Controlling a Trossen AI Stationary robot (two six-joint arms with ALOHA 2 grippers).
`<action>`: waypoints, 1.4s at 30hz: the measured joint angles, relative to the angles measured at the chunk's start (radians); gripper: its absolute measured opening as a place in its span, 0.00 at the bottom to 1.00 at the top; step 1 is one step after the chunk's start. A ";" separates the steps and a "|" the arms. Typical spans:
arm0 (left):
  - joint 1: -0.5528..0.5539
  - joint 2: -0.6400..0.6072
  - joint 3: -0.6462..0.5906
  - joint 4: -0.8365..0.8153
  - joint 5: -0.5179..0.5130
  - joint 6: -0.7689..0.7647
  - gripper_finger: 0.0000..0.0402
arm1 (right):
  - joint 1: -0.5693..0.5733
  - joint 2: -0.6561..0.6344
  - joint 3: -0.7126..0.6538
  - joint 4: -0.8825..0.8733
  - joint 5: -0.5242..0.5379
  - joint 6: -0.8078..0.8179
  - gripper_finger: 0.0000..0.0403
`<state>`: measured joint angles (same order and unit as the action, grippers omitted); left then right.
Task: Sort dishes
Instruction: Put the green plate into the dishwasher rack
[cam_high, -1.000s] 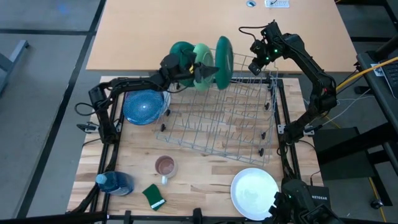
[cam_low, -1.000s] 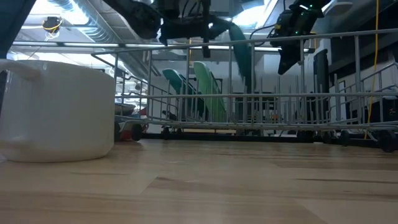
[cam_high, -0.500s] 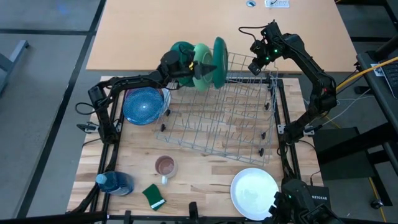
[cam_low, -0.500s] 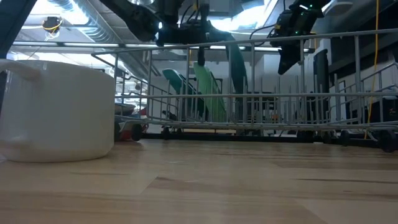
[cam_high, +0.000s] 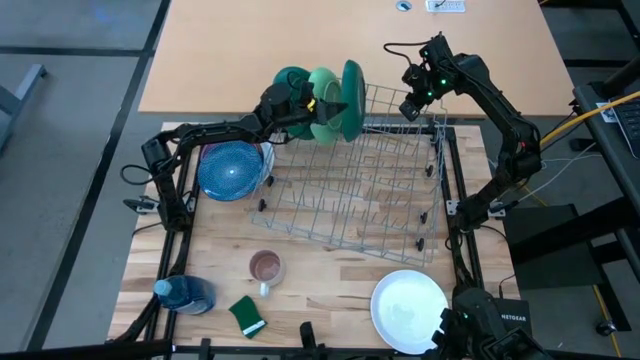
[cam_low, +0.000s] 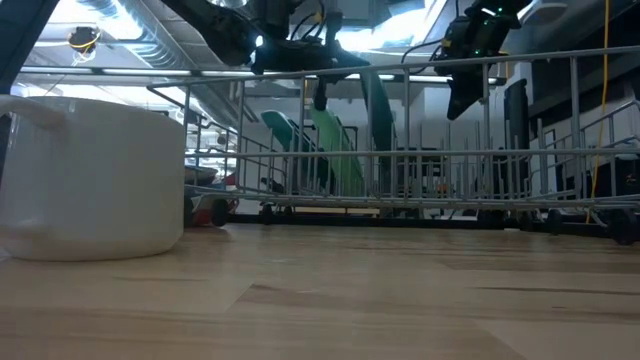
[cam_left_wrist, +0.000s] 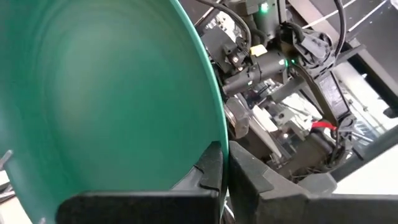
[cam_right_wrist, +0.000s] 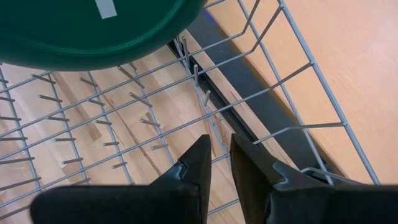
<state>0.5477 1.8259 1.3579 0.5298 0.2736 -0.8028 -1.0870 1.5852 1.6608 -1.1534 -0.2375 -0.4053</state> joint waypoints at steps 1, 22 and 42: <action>0.000 0.000 0.000 -0.003 -0.001 0.009 0.01 | 0.000 0.000 0.000 0.000 0.000 0.000 0.16; -0.013 0.000 0.000 -0.036 -0.078 0.143 0.02 | 0.001 0.000 0.000 0.000 -0.041 0.013 0.16; -0.031 0.000 0.000 -0.092 -0.197 0.200 0.30 | 0.001 0.000 0.000 0.000 -0.044 0.015 0.16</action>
<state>0.5167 1.8259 1.3579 0.4374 0.0761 -0.6029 -1.0863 1.5856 1.6608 -1.1534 -0.2814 -0.3901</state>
